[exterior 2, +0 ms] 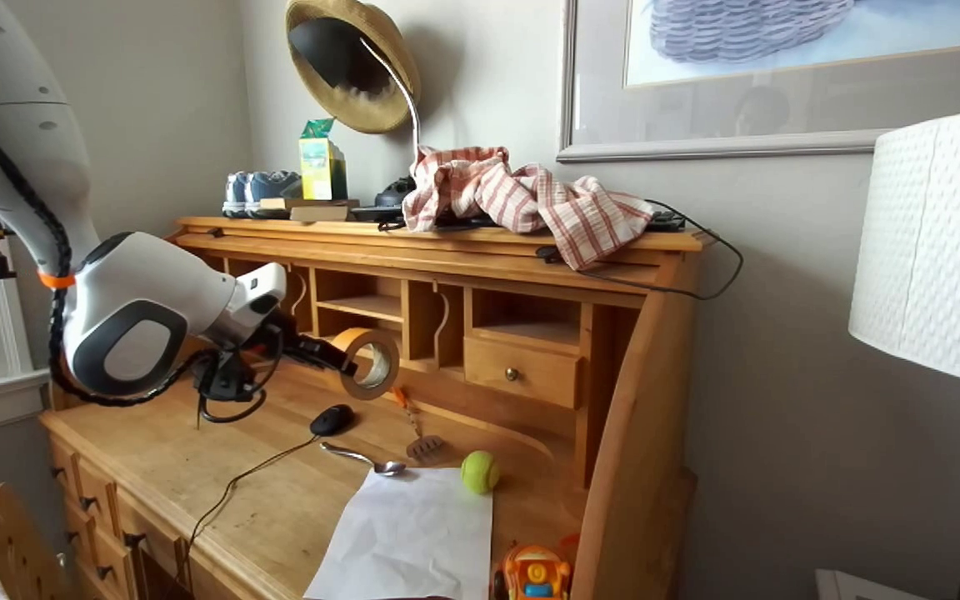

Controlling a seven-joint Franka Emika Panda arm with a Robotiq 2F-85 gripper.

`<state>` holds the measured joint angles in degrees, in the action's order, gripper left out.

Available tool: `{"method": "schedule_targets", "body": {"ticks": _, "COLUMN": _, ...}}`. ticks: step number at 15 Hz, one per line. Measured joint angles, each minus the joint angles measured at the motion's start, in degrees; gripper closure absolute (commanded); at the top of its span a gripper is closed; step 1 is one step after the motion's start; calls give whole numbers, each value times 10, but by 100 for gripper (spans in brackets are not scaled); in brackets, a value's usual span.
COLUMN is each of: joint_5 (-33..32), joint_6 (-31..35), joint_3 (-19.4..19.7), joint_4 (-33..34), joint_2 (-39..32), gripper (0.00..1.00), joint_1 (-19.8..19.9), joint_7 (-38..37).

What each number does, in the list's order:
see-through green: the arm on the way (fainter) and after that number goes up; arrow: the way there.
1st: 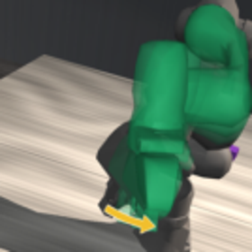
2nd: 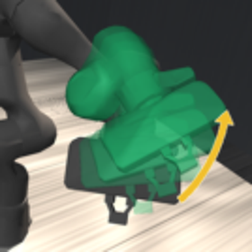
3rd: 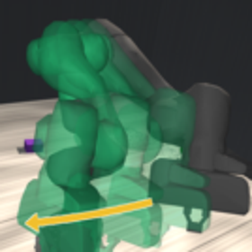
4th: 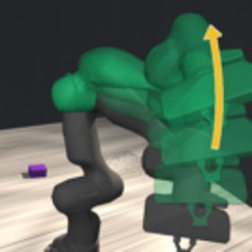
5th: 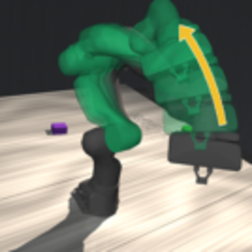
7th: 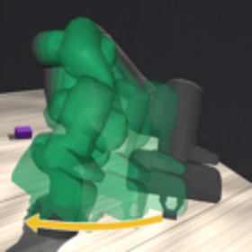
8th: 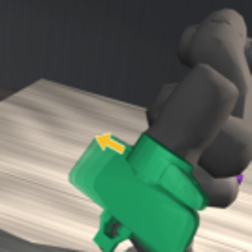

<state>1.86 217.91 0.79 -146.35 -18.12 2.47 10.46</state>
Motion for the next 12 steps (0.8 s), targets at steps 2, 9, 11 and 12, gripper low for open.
{"method": "schedule_targets", "body": {"ticks": 2, "joint_5": 6, "joint_6": 0, "joint_3": 13, "joint_4": 8, "joint_2": -4, "gripper": 71, "joint_1": -12, "joint_7": 1}}
{"method": "schedule_targets", "body": {"ticks": 9, "joint_5": 6, "joint_6": 0, "joint_3": 33, "joint_4": 60, "joint_2": -29, "gripper": 71, "joint_1": -15, "joint_7": 1}}
{"method": "schedule_targets", "body": {"ticks": 11, "joint_5": 5, "joint_6": 0, "joint_3": 37, "joint_4": 72, "joint_2": -32, "gripper": 71, "joint_1": -15, "joint_7": 1}}
{"method": "schedule_targets", "body": {"ticks": 12, "joint_5": 4, "joint_6": 0, "joint_3": 37, "joint_4": 78, "joint_2": -34, "gripper": 71, "joint_1": -15, "joint_7": 1}}
